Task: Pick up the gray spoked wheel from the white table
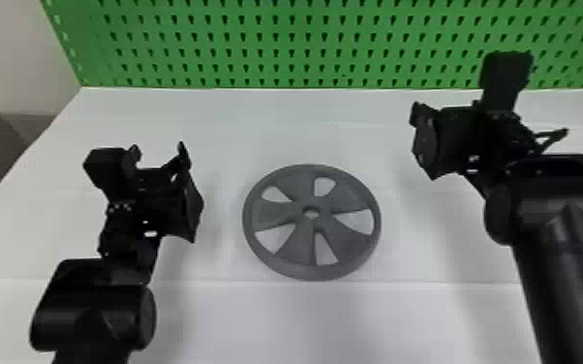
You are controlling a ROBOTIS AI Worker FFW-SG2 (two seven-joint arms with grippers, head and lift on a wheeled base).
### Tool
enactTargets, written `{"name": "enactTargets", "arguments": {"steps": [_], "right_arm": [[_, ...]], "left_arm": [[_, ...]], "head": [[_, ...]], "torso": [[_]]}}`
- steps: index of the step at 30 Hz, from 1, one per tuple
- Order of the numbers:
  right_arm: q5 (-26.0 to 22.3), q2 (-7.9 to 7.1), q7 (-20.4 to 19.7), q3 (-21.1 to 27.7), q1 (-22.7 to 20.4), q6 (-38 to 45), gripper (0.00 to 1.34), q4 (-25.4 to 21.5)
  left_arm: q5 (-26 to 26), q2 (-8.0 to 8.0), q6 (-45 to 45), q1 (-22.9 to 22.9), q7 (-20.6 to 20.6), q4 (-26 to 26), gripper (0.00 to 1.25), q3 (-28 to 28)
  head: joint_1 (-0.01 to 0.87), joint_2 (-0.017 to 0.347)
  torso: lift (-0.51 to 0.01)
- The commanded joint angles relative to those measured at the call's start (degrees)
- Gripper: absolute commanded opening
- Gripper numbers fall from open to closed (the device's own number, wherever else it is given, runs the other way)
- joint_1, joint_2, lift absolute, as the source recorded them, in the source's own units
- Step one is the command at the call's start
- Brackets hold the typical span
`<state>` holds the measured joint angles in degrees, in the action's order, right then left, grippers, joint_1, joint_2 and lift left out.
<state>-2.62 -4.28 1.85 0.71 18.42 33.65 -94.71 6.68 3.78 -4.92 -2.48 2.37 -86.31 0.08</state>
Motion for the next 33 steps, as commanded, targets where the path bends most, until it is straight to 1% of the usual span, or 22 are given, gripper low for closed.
{"name": "enactTargets", "arguments": {"steps": [1, 4, 8, 13, 18, 22, 27, 33], "right_arm": [[0.51, -0.64, 0.00, -1.76, 4.08, 9.95, 1.21, -0.38], [1.39, -1.08, 0.00, -2.81, 6.71, 16.28, 1.21, -0.38], [2.35, -1.17, 0.00, -3.69, 9.70, 23.40, 1.21, -0.30], [2.09, -1.43, 0.00, -4.31, 13.66, 32.18, 1.21, 0.06], [0.68, -1.61, 0.00, -5.10, 17.79, 40.80, 1.21, 2.25], [-1.51, -1.96, 0.00, -5.71, 20.51, 45.02, 1.21, 5.15], [-5.56, -2.75, 0.00, -5.98, 23.68, 49.76, 1.21, 10.51], [-6.26, -3.37, 0.00, -7.21, 26.31, 53.89, 1.21, 15.70]], "left_arm": [[0.00, 0.00, 0.00, 0.02, 0.00, 0.00, 0.85, 0.10], [0.00, 0.00, 0.09, 0.02, 0.00, 0.00, 0.85, 0.01], [-0.09, 0.00, 0.09, 0.02, 0.00, 0.00, 0.85, -0.08], [-0.26, 0.00, 0.35, -0.16, 0.00, 0.00, 0.85, -0.26], [-0.53, 0.00, 0.53, -0.33, 0.00, 0.00, 0.85, -0.52], [-0.70, 0.00, 0.53, -0.42, 0.00, 0.00, 0.84, -0.61], [-1.14, 0.09, 0.62, -0.42, 0.00, 0.00, 0.84, -0.61], [-1.58, 0.09, 0.79, -0.33, 0.00, 0.00, 0.84, -0.52]], "head": [[0.782, 0.057], [0.782, 0.057], [0.782, 0.057], [0.782, 0.057], [0.782, 0.057], [0.782, 0.057], [0.782, 0.057], [0.782, 0.057]], "torso": [[-0.097], [-0.097], [-0.097], [-0.097], [-0.097], [-0.097], [-0.097], [-0.097]]}}
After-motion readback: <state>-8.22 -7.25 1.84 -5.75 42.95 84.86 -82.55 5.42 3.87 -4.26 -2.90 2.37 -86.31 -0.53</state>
